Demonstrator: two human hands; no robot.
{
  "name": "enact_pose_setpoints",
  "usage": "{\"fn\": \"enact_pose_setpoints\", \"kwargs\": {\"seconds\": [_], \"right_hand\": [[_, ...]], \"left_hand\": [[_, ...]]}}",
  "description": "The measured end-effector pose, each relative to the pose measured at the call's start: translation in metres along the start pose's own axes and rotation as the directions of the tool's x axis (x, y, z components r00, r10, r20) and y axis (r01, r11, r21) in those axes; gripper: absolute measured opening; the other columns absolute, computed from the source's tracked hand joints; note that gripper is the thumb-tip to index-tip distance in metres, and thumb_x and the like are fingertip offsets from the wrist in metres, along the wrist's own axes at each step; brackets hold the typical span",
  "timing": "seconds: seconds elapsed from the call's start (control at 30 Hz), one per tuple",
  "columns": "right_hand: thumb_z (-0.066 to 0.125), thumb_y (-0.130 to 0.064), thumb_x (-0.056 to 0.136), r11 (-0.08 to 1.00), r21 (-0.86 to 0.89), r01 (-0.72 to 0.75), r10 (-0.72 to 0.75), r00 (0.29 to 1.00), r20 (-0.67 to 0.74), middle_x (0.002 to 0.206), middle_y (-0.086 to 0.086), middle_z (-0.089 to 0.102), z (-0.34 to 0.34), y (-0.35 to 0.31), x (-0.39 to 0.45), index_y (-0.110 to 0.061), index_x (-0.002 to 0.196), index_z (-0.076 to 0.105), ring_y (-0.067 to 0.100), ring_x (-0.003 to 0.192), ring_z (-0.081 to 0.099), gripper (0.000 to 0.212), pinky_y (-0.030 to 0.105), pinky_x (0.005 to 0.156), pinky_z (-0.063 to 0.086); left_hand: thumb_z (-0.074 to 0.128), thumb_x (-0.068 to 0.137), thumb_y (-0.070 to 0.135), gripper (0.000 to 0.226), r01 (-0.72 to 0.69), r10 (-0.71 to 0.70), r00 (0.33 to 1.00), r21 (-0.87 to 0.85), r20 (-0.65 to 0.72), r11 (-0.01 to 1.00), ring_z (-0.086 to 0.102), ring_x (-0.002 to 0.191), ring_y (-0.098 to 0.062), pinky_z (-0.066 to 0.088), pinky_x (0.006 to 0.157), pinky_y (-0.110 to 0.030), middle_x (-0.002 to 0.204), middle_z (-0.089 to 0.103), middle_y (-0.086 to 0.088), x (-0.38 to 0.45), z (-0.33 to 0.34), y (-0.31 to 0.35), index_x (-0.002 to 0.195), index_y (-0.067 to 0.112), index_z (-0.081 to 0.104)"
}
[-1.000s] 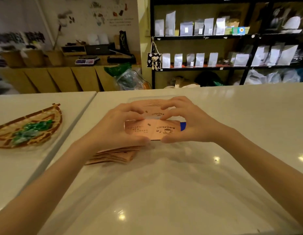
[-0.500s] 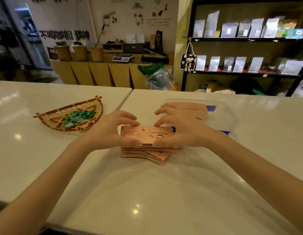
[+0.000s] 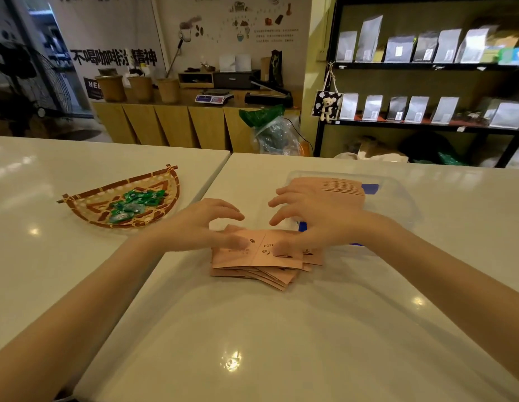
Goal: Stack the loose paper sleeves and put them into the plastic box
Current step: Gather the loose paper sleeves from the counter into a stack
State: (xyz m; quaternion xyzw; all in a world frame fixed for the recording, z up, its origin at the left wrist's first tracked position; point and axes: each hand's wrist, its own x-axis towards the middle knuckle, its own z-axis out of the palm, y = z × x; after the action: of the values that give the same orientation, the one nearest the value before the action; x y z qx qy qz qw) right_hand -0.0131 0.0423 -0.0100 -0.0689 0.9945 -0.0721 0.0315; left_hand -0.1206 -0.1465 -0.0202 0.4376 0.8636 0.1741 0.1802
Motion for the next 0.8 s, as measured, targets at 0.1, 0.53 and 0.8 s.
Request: {"fn": "enact_pose_setpoints", "kwargs": {"seconds": [0.1,0.53,0.8], "right_hand": [[0.051,-0.06,0.076,0.998,-0.063,-0.021,0.034,0.978,0.205,0.153,-0.006,0.022,-0.009,0.0,0.013,-0.027,0.127,0.048,0.012,0.142,0.003,0.061,0.041,0.114,0.003],[0.061,-0.051,0.075,0.99,-0.044,-0.135,0.136,0.817,0.56,0.123,-0.003,0.057,-0.021,-0.017,0.048,-0.023,0.121,0.054,0.019,0.114,0.053,0.054,0.021,0.078,0.04],[0.066,-0.046,0.072,0.99,0.0,-0.142,0.116,0.808,0.577,0.11,-0.002,0.069,-0.019,-0.022,0.048,-0.023,0.114,0.057,0.017,0.094,0.067,0.049,0.031,0.087,0.052]], "left_hand": [[0.061,0.074,0.048,0.06,0.044,-0.052,0.984,0.05,0.173,0.998,0.034,0.126,-0.01,0.027,0.106,-0.031,0.14,0.04,0.009,0.016,-0.008,-0.002,0.129,0.035,0.039],[0.077,0.066,0.028,0.045,0.097,-0.167,0.853,0.164,0.495,0.982,0.063,0.094,-0.013,0.05,0.091,-0.029,0.101,0.066,0.005,0.052,-0.022,0.014,0.105,0.023,0.056],[0.078,0.064,0.028,0.044,0.109,-0.22,0.794,0.223,0.566,0.969,0.065,0.096,-0.013,0.05,0.09,-0.028,0.107,0.068,0.001,0.052,-0.02,0.02,0.104,0.021,0.059]]}}
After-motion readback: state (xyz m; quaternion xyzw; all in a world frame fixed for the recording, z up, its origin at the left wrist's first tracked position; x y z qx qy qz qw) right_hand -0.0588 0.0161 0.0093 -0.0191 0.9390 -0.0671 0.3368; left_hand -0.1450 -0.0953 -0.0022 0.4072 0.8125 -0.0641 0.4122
